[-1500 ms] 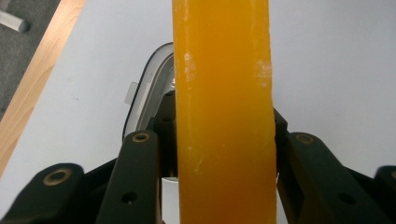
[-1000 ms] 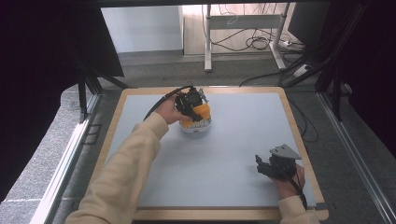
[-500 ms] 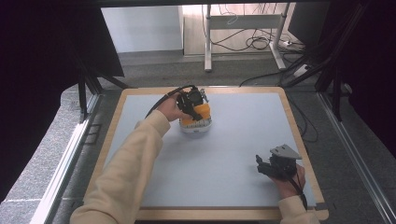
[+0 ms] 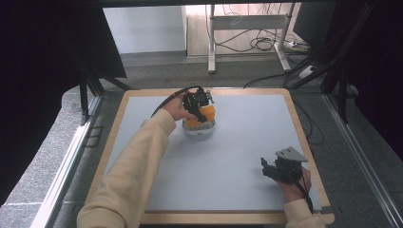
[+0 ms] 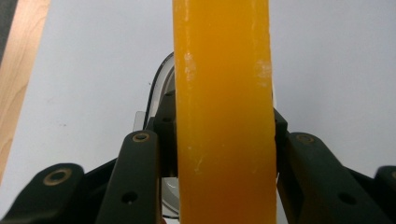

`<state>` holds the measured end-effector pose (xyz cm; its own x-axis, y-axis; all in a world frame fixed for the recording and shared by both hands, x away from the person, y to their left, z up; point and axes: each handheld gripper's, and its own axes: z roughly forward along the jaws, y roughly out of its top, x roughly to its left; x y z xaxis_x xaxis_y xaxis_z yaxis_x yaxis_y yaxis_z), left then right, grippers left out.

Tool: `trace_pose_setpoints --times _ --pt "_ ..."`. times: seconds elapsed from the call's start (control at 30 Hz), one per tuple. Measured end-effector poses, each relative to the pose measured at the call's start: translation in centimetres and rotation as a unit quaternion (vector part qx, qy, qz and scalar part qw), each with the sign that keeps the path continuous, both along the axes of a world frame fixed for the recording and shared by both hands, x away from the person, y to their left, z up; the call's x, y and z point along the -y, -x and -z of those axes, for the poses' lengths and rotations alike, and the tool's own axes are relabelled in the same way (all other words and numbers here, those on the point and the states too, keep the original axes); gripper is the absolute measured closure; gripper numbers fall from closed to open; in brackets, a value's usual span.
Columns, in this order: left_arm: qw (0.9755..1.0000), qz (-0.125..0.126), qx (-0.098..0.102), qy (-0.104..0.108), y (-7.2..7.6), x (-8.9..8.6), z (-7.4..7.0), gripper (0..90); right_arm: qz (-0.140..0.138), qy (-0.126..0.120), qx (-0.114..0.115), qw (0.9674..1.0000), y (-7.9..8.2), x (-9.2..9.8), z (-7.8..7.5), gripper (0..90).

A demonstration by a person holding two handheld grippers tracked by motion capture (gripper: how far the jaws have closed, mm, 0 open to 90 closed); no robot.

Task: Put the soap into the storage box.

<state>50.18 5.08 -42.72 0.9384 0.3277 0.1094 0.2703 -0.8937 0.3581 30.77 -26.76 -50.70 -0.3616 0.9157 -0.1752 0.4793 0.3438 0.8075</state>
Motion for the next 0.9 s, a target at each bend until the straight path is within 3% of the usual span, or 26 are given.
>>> trace_pose_setpoints --times 0.07,0.7,0.83,0.9 --pt "0.9999 0.003 -0.001 -0.012 -0.1 0.2 0.2 61.5 -0.001 0.001 0.0 1.0 0.0 0.0 0.0 18.1" --pt "0.9992 0.012 -0.01 -0.038 -1.0 0.3 2.1 61.5 -0.002 0.001 -0.001 1.0 0.0 0.0 0.0 18.0" --pt "0.9998 -0.002 -0.006 -0.021 -1.3 0.1 2.2 58.2 -0.003 0.0 -0.002 1.0 0.0 0.0 0.0 18.0" --pt "0.9999 -0.009 0.002 -0.013 -1.2 -0.1 1.9 49.4 -0.005 0.001 -0.001 1.0 0.1 -0.1 -0.1 18.1"
